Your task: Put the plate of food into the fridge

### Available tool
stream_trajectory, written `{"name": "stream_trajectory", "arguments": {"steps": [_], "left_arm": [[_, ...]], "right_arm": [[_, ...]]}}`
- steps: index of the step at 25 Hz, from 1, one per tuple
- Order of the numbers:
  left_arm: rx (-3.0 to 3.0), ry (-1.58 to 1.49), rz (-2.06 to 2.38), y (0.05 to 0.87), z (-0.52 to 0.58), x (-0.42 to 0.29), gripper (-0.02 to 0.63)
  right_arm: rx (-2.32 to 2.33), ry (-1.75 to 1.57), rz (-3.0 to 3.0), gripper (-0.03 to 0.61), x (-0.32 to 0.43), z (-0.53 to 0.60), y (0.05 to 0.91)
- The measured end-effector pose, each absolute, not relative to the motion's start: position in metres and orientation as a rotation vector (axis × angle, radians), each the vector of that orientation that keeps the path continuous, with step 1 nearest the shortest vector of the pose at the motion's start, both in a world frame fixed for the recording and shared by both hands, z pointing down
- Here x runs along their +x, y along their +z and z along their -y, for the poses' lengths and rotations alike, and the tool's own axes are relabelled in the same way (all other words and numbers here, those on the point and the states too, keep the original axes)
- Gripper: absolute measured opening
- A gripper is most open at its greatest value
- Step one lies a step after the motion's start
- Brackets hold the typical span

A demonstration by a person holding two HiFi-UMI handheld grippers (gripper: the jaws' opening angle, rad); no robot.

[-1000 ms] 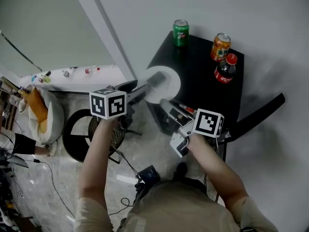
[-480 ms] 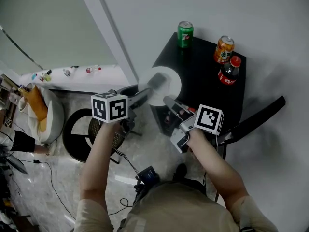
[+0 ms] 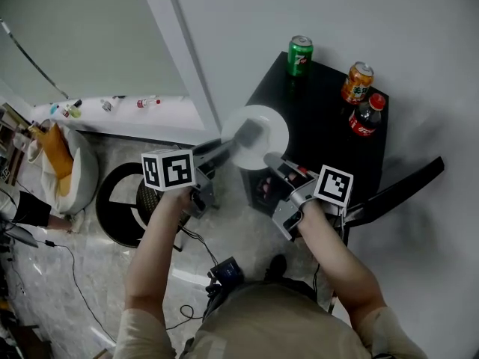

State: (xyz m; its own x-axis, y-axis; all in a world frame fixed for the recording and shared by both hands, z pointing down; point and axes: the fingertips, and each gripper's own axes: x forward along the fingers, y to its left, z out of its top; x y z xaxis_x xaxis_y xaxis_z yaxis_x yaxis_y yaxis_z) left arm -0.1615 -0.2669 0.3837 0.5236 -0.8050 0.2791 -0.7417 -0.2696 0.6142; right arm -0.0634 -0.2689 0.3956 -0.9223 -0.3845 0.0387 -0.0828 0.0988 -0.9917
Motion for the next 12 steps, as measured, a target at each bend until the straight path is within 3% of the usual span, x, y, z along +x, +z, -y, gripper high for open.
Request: {"name": "stream_trajectory", "arguments": {"steps": [12], "left_arm": [[2.046,-0.270,1.172,0.382,0.205,-0.164,0.107]], "right_arm": [[-0.429,-2.082,-2.034,0.028,-0.062,0.210,0.406]]}}
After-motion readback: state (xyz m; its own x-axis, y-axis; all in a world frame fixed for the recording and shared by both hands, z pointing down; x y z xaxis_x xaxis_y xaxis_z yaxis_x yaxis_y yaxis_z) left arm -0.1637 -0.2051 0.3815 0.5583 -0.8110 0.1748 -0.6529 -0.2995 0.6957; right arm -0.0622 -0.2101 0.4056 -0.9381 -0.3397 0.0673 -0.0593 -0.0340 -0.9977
